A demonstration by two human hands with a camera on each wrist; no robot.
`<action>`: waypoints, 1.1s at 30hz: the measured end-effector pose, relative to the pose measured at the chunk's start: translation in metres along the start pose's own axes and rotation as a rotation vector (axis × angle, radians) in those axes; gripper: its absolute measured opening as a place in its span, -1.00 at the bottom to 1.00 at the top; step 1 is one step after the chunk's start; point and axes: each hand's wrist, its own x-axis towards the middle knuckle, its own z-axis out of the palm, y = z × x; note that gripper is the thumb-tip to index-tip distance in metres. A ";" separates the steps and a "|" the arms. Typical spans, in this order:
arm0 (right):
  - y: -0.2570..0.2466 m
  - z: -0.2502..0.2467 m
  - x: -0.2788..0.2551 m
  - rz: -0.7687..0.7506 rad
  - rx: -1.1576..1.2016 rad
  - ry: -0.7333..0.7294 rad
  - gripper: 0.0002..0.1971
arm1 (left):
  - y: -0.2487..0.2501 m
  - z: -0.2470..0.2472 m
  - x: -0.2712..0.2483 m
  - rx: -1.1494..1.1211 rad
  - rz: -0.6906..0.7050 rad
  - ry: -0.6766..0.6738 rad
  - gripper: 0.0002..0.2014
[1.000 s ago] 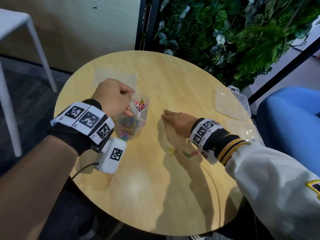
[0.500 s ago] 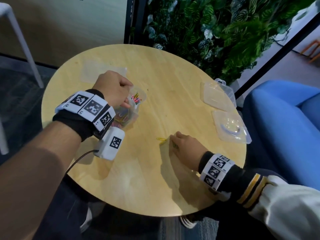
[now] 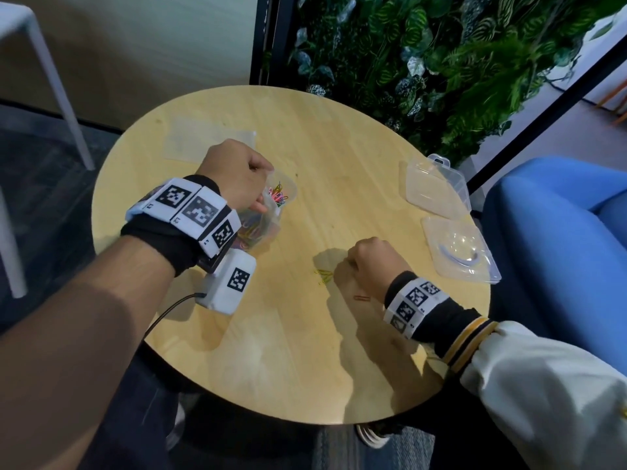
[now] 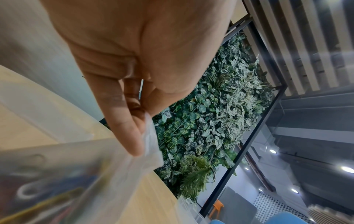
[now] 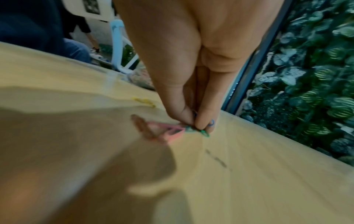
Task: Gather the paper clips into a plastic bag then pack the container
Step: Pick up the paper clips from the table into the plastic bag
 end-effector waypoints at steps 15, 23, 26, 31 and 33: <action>-0.046 -0.085 0.042 -0.200 0.771 0.261 -0.91 | 0.001 0.015 -0.001 0.002 0.042 -0.072 -0.79; -0.021 -0.077 0.019 -0.223 0.685 0.405 -0.80 | 0.001 0.011 -0.001 -0.008 0.035 -0.058 -0.76; -0.006 -0.050 0.006 -0.209 0.406 0.086 -0.75 | 0.002 0.011 -0.001 -0.003 0.038 -0.054 -0.75; -0.015 -0.013 0.000 -0.284 0.208 -0.035 -0.76 | 0.001 0.014 -0.002 0.000 0.044 -0.050 -0.74; -0.019 -0.013 0.007 -0.274 0.158 -0.035 -0.73 | 0.001 0.015 -0.003 -0.002 0.050 -0.046 -0.74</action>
